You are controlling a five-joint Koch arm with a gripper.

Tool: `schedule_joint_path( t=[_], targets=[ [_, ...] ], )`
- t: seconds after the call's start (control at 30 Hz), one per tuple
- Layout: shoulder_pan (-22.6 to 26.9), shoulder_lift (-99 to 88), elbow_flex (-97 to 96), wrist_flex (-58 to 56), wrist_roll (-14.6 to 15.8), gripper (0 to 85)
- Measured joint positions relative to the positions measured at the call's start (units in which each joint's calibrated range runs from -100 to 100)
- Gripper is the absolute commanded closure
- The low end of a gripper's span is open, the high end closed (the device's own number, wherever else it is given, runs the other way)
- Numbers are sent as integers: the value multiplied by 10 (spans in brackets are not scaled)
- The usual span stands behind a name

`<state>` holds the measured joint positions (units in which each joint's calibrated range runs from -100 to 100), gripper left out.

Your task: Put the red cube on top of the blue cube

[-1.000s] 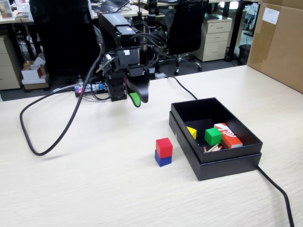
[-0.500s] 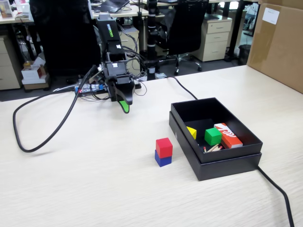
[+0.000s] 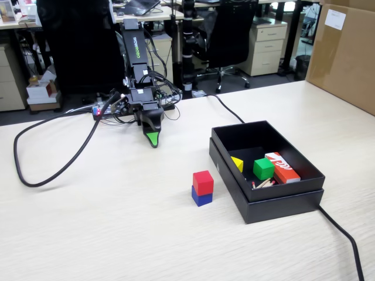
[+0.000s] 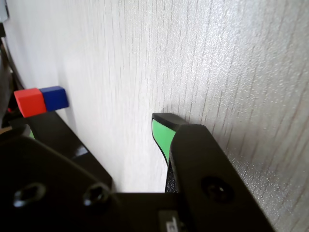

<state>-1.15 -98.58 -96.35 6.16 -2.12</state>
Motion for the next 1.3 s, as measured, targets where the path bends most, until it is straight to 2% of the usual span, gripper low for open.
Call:
schedule_joint_path(
  t=[1.3],
  targets=[
    [-1, 0, -5, -2, -1, 372]
  ],
)
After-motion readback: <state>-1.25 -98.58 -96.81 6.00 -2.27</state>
